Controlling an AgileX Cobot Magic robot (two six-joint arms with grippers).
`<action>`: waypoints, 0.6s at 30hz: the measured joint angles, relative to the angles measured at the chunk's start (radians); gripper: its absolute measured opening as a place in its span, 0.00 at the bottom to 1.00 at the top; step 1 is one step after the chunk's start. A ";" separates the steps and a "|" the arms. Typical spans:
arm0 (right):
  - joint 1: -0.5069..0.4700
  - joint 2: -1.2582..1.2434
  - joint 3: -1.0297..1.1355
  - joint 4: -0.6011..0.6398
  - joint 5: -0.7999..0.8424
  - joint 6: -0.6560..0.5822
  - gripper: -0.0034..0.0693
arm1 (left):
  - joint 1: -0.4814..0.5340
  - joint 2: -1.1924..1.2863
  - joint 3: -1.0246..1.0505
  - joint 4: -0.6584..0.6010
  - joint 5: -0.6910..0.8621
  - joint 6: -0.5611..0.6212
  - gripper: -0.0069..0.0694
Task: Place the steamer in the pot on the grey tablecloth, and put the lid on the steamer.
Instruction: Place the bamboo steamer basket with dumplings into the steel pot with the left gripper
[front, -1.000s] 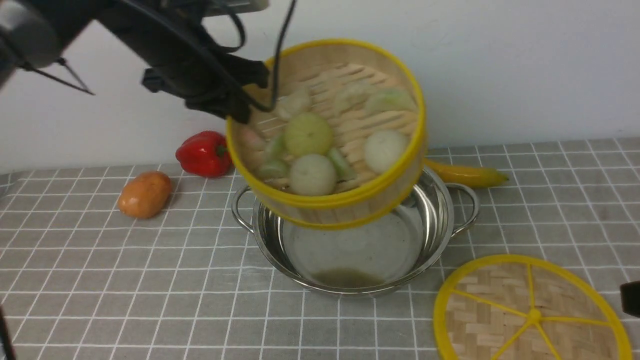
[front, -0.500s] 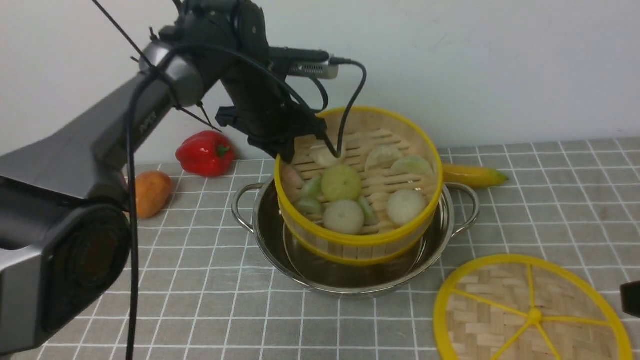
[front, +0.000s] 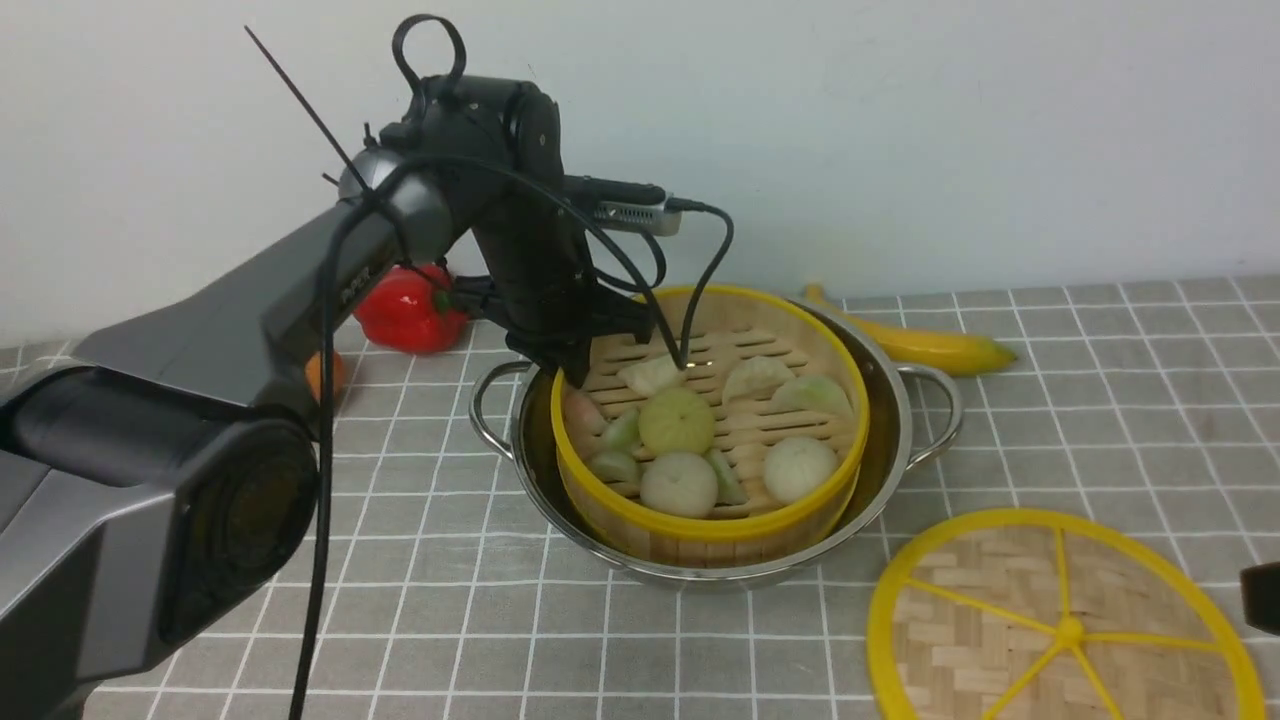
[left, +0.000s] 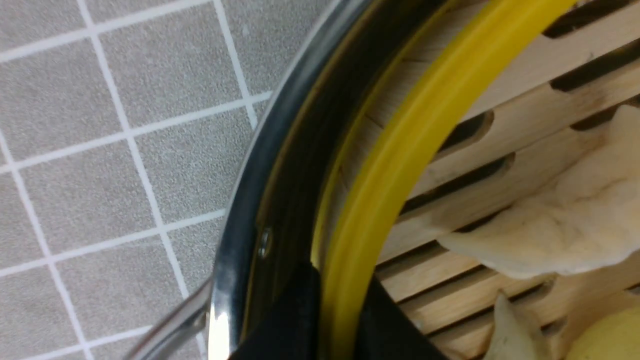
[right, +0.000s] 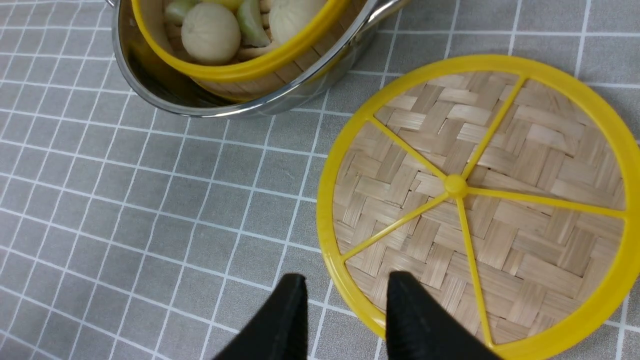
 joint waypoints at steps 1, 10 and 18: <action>0.000 0.000 0.000 0.000 0.000 0.000 0.38 | 0.000 0.002 0.000 0.000 0.000 0.000 0.15; 0.000 0.000 0.000 0.000 0.000 0.001 0.38 | 0.000 0.003 0.000 -0.005 -0.001 -0.001 0.18; 0.000 0.000 0.000 0.000 0.000 0.001 0.38 | 0.000 0.002 -0.009 -0.024 -0.016 -0.010 0.45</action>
